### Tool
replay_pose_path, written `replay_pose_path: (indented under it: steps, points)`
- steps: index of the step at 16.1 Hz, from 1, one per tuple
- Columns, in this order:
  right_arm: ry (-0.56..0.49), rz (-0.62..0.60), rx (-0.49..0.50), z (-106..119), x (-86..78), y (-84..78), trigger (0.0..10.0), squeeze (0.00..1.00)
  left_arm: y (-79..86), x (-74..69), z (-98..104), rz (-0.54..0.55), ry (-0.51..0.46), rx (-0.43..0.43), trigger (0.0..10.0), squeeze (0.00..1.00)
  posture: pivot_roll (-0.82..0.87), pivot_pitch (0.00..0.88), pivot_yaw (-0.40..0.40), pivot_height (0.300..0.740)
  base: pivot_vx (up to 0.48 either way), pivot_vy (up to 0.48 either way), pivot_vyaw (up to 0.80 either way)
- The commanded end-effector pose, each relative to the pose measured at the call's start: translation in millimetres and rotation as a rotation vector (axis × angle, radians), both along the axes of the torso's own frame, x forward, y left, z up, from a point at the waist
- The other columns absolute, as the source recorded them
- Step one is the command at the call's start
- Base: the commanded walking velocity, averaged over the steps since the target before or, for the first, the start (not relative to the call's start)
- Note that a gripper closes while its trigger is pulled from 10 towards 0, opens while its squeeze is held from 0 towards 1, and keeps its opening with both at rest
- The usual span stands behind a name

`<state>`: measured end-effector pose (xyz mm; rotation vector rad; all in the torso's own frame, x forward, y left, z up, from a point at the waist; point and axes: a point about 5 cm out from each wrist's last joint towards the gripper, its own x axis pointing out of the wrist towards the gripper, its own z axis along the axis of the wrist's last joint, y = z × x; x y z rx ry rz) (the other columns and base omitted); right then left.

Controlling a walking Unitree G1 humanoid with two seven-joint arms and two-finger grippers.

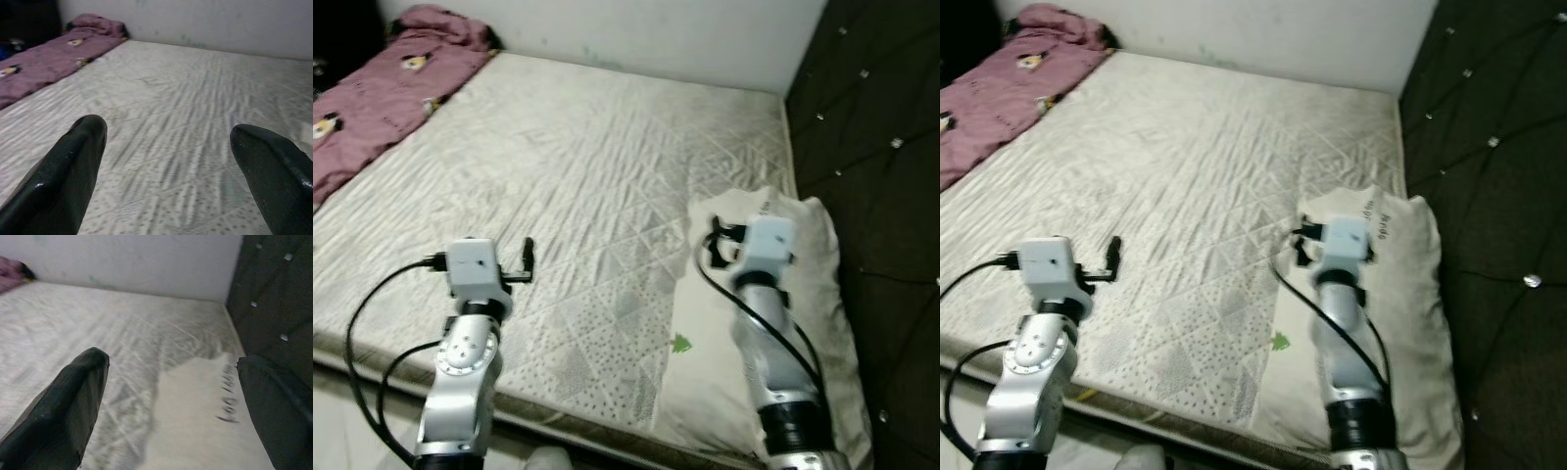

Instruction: Clean up the room

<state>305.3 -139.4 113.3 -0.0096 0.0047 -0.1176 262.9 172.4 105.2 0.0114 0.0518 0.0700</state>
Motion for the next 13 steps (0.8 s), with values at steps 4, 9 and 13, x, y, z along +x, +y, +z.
replay_pose_path:
  steps: [4,9,13]
  points:
    - [0.009,-0.005,0.014,-1.3,4.3,-3.1,10.0,0.0,-4.1,2.1,-1.2,-0.027,0.011,-0.024,10.0,0.0,0.07,0.0,0.004,0.74,0.0,0.203,0.0]
    - [0.001,0.006,0.014,1.1,8.9,0.2,10.0,0.0,-4.2,5.4,0.7,-0.031,0.008,-0.037,10.0,0.0,0.06,0.0,0.01,0.74,0.0,0.48,0.0]
    - [-0.008,0.014,0.022,2.1,9.9,1.3,10.0,0.0,-5.2,7.0,2.0,-0.029,0.002,-0.037,10.0,0.0,0.07,0.0,0.01,0.74,0.0,0.48,0.0]
